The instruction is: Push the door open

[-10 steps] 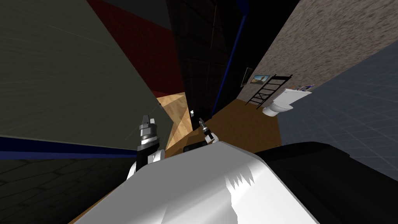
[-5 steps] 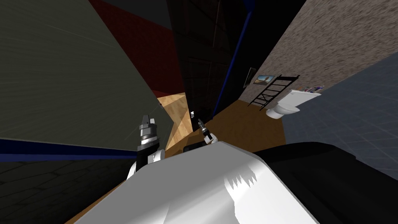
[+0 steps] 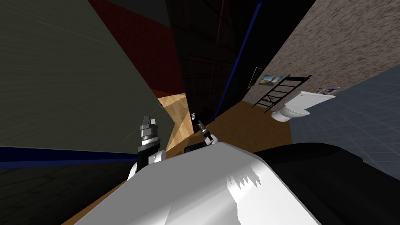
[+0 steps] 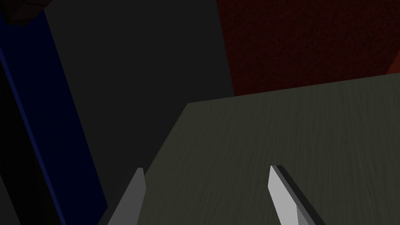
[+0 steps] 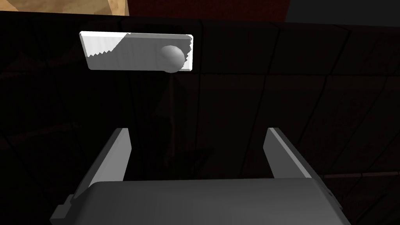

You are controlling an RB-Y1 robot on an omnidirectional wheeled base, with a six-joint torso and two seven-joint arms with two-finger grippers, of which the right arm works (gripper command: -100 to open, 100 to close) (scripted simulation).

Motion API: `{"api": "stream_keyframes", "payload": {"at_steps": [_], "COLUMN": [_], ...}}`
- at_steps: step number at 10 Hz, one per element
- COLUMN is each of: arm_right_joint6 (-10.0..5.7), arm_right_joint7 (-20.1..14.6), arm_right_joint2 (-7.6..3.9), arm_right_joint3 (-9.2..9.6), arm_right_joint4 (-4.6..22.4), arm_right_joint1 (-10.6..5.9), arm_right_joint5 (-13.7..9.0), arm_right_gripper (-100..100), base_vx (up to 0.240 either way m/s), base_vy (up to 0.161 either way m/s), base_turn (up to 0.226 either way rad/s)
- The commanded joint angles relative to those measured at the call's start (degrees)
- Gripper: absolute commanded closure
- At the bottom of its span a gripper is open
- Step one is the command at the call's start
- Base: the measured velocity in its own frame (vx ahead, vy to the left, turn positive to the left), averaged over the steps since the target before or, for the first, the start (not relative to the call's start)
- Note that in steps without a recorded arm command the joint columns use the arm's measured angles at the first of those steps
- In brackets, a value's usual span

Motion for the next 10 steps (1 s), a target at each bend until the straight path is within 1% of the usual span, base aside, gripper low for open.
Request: {"api": "stream_keyframes", "payload": {"at_steps": [1,2,3,5,6,7,10], "arm_right_joint6": [-0.38,-0.59,-0.69,-1.04,-1.00,-1.19,-1.40], "arm_right_joint7": [0.0,0.1,0.1,0.1,0.0,0.2,0.4], "arm_right_joint2": [0.34,0.64,0.79,1.35,1.11,0.07,-0.45], "arm_right_joint3": [0.20,0.44,0.56,0.95,0.82,0.60,0.26], "arm_right_joint4": [1.9,3.2,3.9,6.0,5.5,5.9,6.4], "arm_right_joint1": [-0.82,-1.33,-1.58,-2.41,-2.19,-2.37,-2.53], "arm_right_joint5": [0.0,0.1,0.1,0.1,0.1,0.0,-0.2], "arm_right_gripper": [-100,-100,-100,-100,-100,-100,-100], "base_vx": [0.065,0.086,0.082,0.091,0.038,0.131,0.174], "base_vy": [-0.055,-0.053,-0.047,-0.065,-0.030,0.046,0.060], "base_turn": [0.047,0.062,0.058,0.053,0.016,0.039,0.022]}}
